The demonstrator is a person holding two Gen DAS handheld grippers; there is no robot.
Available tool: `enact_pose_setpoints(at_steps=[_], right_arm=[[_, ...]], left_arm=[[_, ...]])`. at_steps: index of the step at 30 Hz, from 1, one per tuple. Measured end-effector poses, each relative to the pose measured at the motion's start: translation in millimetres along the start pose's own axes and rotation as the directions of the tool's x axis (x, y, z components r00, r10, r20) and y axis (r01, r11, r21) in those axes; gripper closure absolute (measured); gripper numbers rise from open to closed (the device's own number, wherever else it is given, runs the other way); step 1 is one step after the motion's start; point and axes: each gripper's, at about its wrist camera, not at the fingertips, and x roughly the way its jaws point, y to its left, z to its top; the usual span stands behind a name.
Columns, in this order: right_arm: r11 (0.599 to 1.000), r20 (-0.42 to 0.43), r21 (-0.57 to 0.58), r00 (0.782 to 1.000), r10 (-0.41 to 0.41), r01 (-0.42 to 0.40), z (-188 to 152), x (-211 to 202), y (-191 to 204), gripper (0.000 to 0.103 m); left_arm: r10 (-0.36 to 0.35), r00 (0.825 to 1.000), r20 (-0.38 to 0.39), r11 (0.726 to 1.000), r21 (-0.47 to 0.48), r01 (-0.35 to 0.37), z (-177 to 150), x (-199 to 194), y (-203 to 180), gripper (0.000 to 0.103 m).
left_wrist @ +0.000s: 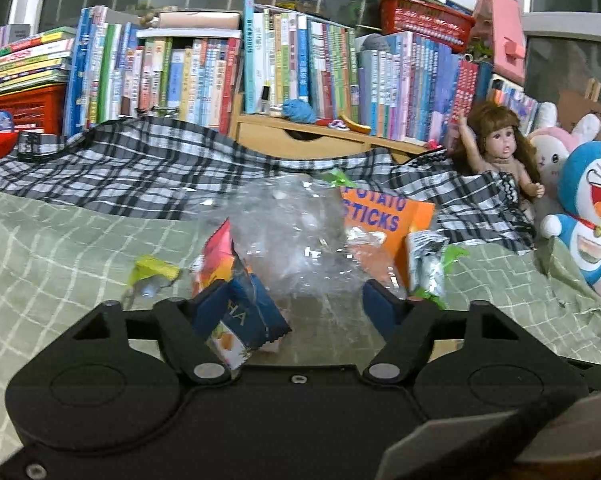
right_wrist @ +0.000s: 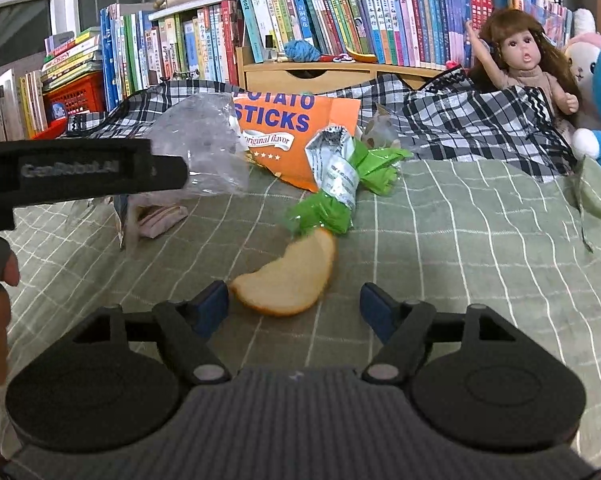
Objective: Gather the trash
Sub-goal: 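Raise both open tools back over the bed, then grasp the clear plastic bag with the left tool while the right tool grasps the bread crust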
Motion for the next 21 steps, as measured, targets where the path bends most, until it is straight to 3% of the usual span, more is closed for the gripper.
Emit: enact_pose_setpoints(at_steps=[3, 5, 7, 11, 13, 14, 15, 17, 18, 19, 21], right_arm=[[1.0, -0.004, -0.008, 1.0, 0.009, -0.009, 1.5, 2.4, 1.8, 0.021], [1.0, -0.005, -0.019, 1.0, 0.008, -0.008, 2.3, 3.6, 2.8, 0.021], [1.0, -0.005, -0.018, 1.0, 0.012, -0.012, 3.2, 3.8, 3.7, 0.021], [1.0, -0.005, -0.022, 1.0, 0.014, -0.014, 4.2, 5.5, 5.9, 0.023], [1.0, -0.003, -0.022, 1.0, 0.013, -0.013, 4.5, 5.9, 7.4, 0.031], [1.0, 0.001, -0.022, 1.0, 0.01, -0.01, 4.5, 5.3, 8.3, 0.041], [1.0, 0.006, -0.021, 1.0, 0.005, -0.005, 4.5, 4.1, 9.1, 0.049], [1.0, 0.01, -0.017, 1.0, 0.005, -0.005, 4.4, 0.9, 9.0, 0.051], [1.0, 0.011, -0.02, 1.0, 0.007, -0.007, 4.5, -1.7, 9.6, 0.054], [1.0, 0.012, -0.028, 1.0, 0.01, -0.01, 4.9, -4.5, 9.8, 0.055], [0.999, 0.018, -0.04, 1.0, 0.011, -0.01, 4.4, -11.8, 10.9, 0.056]], left_arm=[[-0.036, 0.999, 0.022, 0.999, -0.006, 0.036, -0.6, 4.1, -0.6, 0.035], [-0.025, 0.999, 0.022, 1.0, -0.019, 0.025, 0.5, 6.9, 0.1, 0.03], [-0.005, 0.999, 0.038, 0.999, -0.05, 0.007, 1.9, 7.7, 2.1, 0.014], [0.012, 0.998, 0.064, 0.997, -0.073, -0.007, 6.7, 14.0, 3.0, 0.007], [0.021, 0.999, 0.035, 0.997, -0.072, -0.019, 9.9, 23.6, 1.3, 0.007], [0.029, 0.999, 0.017, 0.997, -0.078, -0.028, 11.2, 28.0, 1.1, 0.007], [0.036, 0.999, -0.001, 0.996, -0.087, -0.036, 12.0, 32.5, 1.3, 0.011], [0.038, 0.999, -0.025, 0.995, -0.092, -0.041, 13.0, 36.2, 2.0, 0.037], [0.034, 0.999, -0.038, 0.996, -0.084, -0.037, 13.7, 35.6, 1.9, 0.07], [0.038, 0.998, -0.049, 0.997, -0.069, -0.042, 15.1, 33.8, 0.6, 0.078], [0.043, 0.999, -0.025, 0.999, -0.031, -0.044, 16.8, 24.5, -2.4, 0.083]])
